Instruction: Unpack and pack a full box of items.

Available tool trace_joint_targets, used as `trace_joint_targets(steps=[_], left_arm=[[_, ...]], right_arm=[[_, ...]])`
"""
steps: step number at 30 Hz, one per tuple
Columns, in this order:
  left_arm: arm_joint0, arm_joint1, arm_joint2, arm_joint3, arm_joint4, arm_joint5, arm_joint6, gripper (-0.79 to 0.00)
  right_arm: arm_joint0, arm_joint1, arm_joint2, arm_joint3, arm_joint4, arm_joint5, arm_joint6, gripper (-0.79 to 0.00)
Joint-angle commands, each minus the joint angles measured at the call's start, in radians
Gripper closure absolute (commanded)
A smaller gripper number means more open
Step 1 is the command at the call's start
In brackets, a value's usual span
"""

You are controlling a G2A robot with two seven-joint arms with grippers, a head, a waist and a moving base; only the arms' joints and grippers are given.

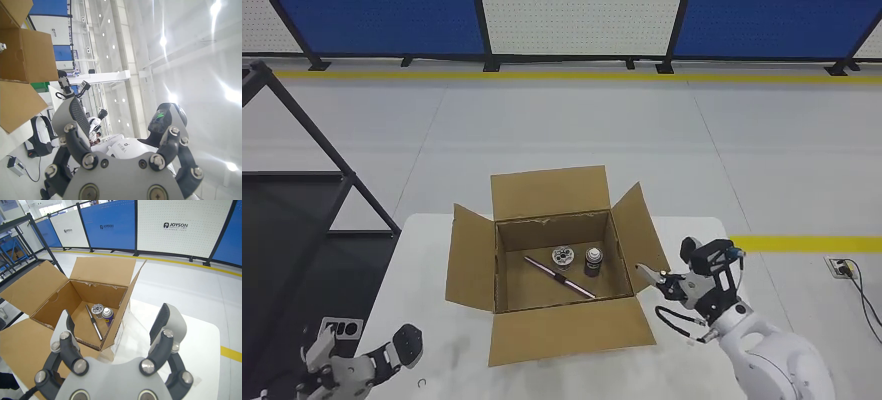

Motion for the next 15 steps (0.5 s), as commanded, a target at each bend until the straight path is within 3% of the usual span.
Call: trace_joint_targets(steps=[1, 2, 3, 4, 6, 7, 15], left_arm=[[-0.001, 0.000, 0.002, 0.000, 0.001, -0.003, 0.003, -0.785], [-0.002, -0.001, 0.002, 0.001, 0.000, -0.008, 0.007, -0.785], [-0.003, -0.001, 0.003, 0.001, 0.001, -0.010, 0.008, -0.785], [-0.004, -0.001, 0.004, 0.001, 0.002, -0.011, 0.009, -0.785], [-0.007, -0.001, 0.005, 0.002, 0.003, -0.015, 0.011, -0.785], [-0.008, -0.001, 0.005, 0.002, 0.002, -0.017, 0.013, -0.785], [-0.027, -0.003, 0.002, 0.018, -0.019, -0.025, 0.048, -0.785]], right_arm=[[0.005, 0.002, 0.004, 0.007, 0.026, -0.002, 0.035, -0.785], [0.012, 0.004, 0.008, 0.010, 0.032, 0.005, 0.057, -0.785], [0.017, 0.005, 0.007, 0.014, 0.043, 0.011, 0.075, -0.517], [0.026, 0.006, 0.006, 0.021, 0.051, 0.024, 0.102, -0.348], [0.036, 0.007, -0.001, 0.025, 0.055, 0.045, 0.124, -0.068], [0.042, 0.008, -0.003, 0.027, 0.058, 0.055, 0.137, 0.000], [0.056, 0.017, -0.013, 0.023, 0.059, 0.081, 0.199, 0.000]])
